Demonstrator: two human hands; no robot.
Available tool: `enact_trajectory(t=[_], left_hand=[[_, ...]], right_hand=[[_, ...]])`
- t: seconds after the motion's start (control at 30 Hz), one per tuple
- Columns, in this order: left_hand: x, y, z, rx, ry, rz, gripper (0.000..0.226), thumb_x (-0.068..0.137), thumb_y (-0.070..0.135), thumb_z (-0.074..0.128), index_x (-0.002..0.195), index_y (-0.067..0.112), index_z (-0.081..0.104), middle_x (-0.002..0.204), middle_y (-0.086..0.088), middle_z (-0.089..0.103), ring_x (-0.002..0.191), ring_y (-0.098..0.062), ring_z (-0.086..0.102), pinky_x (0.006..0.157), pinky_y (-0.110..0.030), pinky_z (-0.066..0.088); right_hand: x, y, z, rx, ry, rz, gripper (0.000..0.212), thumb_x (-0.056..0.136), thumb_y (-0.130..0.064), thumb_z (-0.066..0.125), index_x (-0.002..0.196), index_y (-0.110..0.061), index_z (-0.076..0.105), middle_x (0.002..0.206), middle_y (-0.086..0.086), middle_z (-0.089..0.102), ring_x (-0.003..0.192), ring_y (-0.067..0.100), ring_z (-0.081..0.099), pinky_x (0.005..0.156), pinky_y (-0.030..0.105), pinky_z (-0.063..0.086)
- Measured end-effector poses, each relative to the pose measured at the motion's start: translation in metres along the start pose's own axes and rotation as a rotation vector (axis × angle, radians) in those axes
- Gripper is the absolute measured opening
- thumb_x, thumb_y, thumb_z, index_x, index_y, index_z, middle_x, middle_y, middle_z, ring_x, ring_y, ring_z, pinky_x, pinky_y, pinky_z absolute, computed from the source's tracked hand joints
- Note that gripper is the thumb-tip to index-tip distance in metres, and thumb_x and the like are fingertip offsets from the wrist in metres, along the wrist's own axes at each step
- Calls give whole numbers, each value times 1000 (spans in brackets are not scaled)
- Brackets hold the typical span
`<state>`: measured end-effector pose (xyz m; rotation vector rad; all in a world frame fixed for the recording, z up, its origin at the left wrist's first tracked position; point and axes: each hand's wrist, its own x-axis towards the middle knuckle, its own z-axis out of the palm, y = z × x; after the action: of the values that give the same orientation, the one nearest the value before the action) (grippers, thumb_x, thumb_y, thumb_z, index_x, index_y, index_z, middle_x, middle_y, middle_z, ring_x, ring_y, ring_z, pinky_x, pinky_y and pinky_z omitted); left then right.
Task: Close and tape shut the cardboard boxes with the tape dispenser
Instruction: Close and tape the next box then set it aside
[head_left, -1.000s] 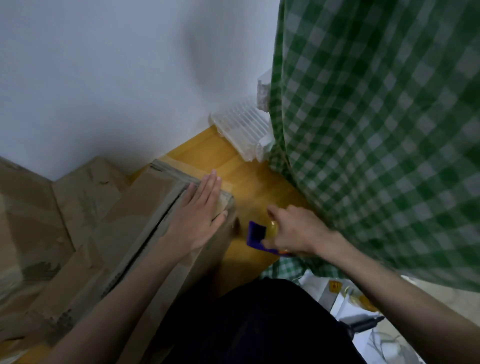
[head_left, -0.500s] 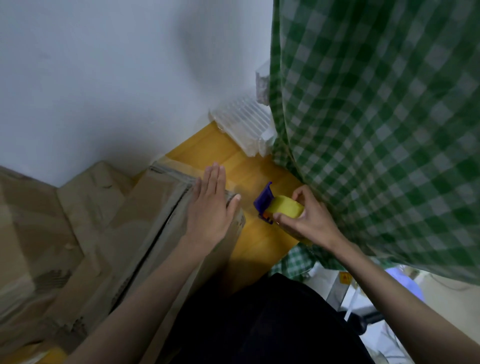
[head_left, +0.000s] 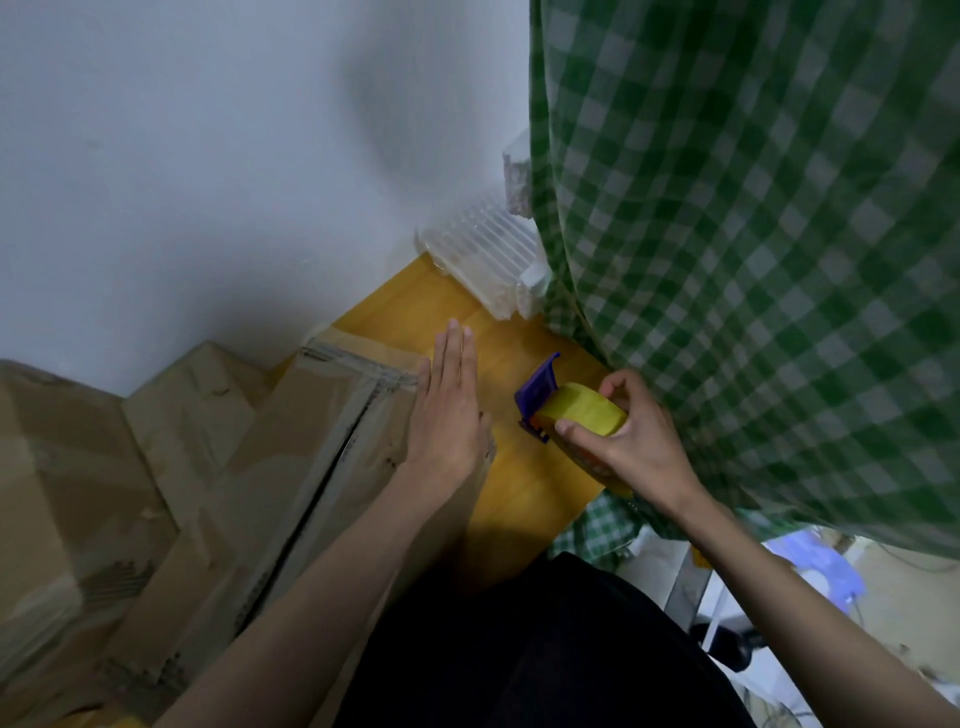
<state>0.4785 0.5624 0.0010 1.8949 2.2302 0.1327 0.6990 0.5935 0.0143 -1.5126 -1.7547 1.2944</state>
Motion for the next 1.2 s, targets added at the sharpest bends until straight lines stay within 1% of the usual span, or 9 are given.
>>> enact_trajectory(t=[0.13,0.2,0.3,0.4,0.57,0.7,0.87,1.0,1.2], left_hand=[[-27,-22,-20,-7,155,224,67,97,27,63,154,9,34,161,-9,29,151,-23,24,122,-39,29],[-38,-36,-17,71,184,334,55,98,25,60,148,7,45,151,-9,46,143,-23,39,116,-40,39],[-43,-42,-5,121,104,325,58,104,29,49,156,9,33,160,-8,37,150,-19,29,121,-35,31],[-44,-37,-3,85,43,263,58,107,28,38,160,10,20,167,-5,21,154,-16,14,123,-33,23],[-49,-38,-2,67,-4,263,61,106,35,18,161,12,10,169,-2,6,156,-12,0,127,-33,13],[-52,-39,-1,58,-13,275,61,107,35,20,161,12,10,170,-1,5,156,-13,-3,127,-35,7],[-53,-39,-3,44,-36,263,62,107,44,18,162,16,5,169,4,-3,155,-10,-10,126,-30,-5],[-52,-40,-5,25,-36,260,62,107,46,17,162,19,8,169,6,-1,155,-7,-9,124,-25,-8],[-50,-45,-6,-5,-46,274,60,108,42,24,162,20,10,169,7,2,155,-7,-6,126,-28,-3]], right_hand=[[-3,-8,-2,39,51,22,53,75,-39,85,104,-18,46,93,-8,61,84,10,62,69,41,54],[-5,-9,-1,94,78,45,52,77,-37,84,106,-17,46,93,-8,62,78,9,63,65,41,56],[-1,-1,2,195,31,91,49,79,-38,83,107,-24,45,101,-4,64,77,16,67,64,41,57],[12,21,13,150,-91,112,51,82,-38,81,111,-28,41,110,-3,62,92,18,66,80,44,54],[36,59,49,-335,-214,-46,53,83,-42,77,110,-31,33,104,-4,60,80,15,61,85,42,48],[48,87,75,-557,-244,-132,57,82,-34,78,115,-28,32,118,2,56,115,24,54,102,46,38],[57,105,95,-712,-334,-121,58,83,-22,77,126,-22,37,127,2,54,128,26,45,114,53,30],[59,111,108,-723,-347,-114,58,79,2,67,119,-22,33,117,4,55,114,28,55,93,44,42],[54,123,119,-746,-290,-90,73,88,7,53,150,-13,20,119,15,57,92,29,61,61,36,41]])
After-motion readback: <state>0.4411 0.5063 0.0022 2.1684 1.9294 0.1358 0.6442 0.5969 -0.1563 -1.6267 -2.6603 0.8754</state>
